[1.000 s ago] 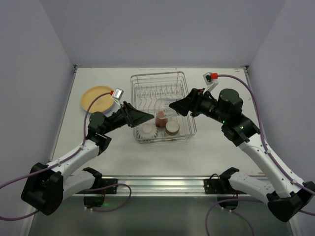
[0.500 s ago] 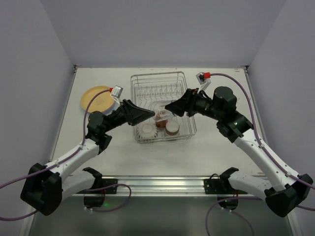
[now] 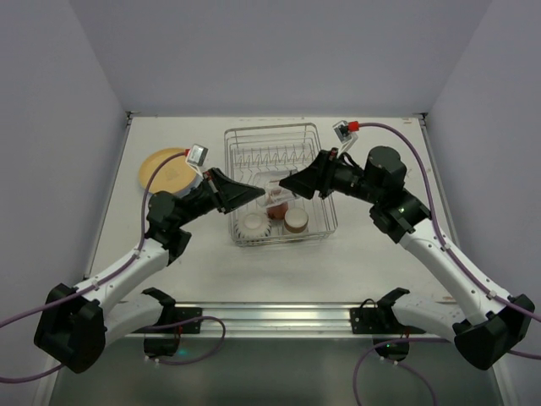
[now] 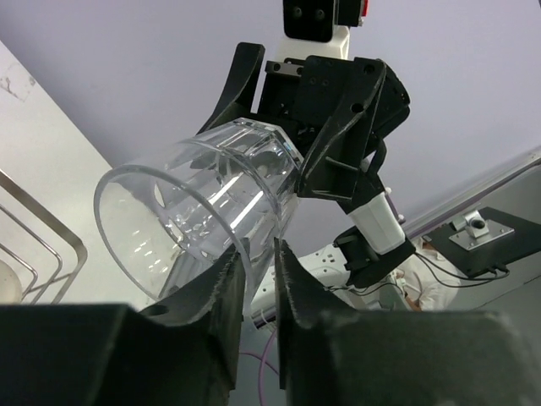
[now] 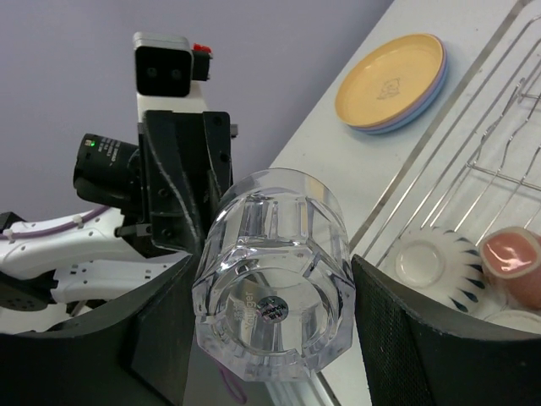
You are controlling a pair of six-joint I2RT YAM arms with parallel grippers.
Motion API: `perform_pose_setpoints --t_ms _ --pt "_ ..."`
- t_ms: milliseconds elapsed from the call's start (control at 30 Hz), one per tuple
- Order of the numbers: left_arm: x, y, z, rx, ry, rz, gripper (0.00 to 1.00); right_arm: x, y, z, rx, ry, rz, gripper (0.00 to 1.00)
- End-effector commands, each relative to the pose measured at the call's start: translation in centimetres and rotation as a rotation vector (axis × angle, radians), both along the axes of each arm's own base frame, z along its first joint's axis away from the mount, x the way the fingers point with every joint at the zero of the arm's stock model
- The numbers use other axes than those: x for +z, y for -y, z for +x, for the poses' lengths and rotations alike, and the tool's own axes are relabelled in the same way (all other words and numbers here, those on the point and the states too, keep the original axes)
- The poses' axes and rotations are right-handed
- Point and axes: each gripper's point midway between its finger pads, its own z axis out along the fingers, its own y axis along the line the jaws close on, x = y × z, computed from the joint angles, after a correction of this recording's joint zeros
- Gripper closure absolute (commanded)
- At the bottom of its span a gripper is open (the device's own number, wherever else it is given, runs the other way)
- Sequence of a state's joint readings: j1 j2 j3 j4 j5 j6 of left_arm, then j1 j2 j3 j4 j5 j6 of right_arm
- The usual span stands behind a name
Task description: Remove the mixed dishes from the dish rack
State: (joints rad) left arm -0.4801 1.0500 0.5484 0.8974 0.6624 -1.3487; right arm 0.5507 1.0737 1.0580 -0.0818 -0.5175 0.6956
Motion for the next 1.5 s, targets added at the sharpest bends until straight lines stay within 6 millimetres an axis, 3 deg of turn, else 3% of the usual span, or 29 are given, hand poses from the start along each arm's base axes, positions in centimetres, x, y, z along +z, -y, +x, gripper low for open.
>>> perform_pose_setpoints --t_ms 0,100,233,333,467,500,533,700,733,767,1033,1133,1200,1233,1300,1333,1467 --pt "5.6 -0.6 -3.1 -0.068 0.145 -0.113 0.81 -0.5 -0.6 0.6 0.01 0.008 0.005 1.0" --pt "7.1 -1.1 -3.9 -0.075 0.162 -0.144 0.99 -1.0 -1.0 0.6 0.031 0.001 0.008 1.0" --pt "8.8 -1.6 -4.9 -0.085 0.185 -0.178 1.0 -1.2 -1.3 0.6 0.048 0.009 0.014 0.98" --pt "10.0 -2.2 -5.8 -0.09 0.198 -0.204 1.0 -1.6 -1.4 0.7 0.057 0.017 0.007 0.81" --pt "11.1 -2.7 -6.7 -0.09 0.215 -0.209 1.0 -1.8 -1.5 0.7 0.064 0.027 0.014 0.37" --pt "10.9 -2.7 -6.7 -0.086 0.202 -0.199 1.0 -1.9 -1.5 0.7 0.061 0.025 0.017 0.09" --pt "10.8 -2.6 -6.7 -0.084 0.2 -0.188 1.0 -2.0 -1.4 0.6 0.052 0.028 0.017 0.01" --pt "8.7 -2.6 -5.0 0.03 0.177 -0.058 1.0 -1.8 0.3 1.0 -0.05 0.076 0.027 0.01" --pt "9.0 -2.8 -4.8 0.069 0.223 -0.026 1.0 -0.9 0.8 0.4 -0.06 0.109 0.041 0.01" --pt "7.3 -2.5 -3.8 0.09 0.159 0.041 1.0 -0.7 1.2 0.4 -0.077 0.124 0.046 0.01" --pt "3.0 -4.4 0.5 0.331 0.1 0.287 1.0 -0.4 4.3 0.4 -0.22 0.199 0.015 0.01" --pt "-0.6 -6.6 2.1 0.462 -0.012 0.432 1.0 -0.8 5.1 0.6 -0.258 0.209 -0.018 0.01" --pt "-1.1 -8.9 3.4 0.597 -0.029 0.492 1.0 -0.9 5.4 0.7 -0.271 0.216 -0.035 0.01" --pt "-2.3 -9.8 3.5 0.636 -0.07 0.543 1.0 -0.9 5.5 0.7 -0.276 0.219 -0.037 0.01" --pt "-1.9 -12.5 4.4 0.786 -0.073 0.582 1.0 -1.0 5.6 0.7 -0.28 0.224 -0.041 0.01" --pt "-2.6 -14.3 4.7 0.877 -0.117 0.622 1.0 -1.1 5.7 0.8 -0.286 0.222 -0.044 0.01" --pt "-2.0 -18.1 4.4 1.055 -0.15 0.657 1.0 -1.2 5.9 1.1 -0.3 0.219 -0.047 0.01"
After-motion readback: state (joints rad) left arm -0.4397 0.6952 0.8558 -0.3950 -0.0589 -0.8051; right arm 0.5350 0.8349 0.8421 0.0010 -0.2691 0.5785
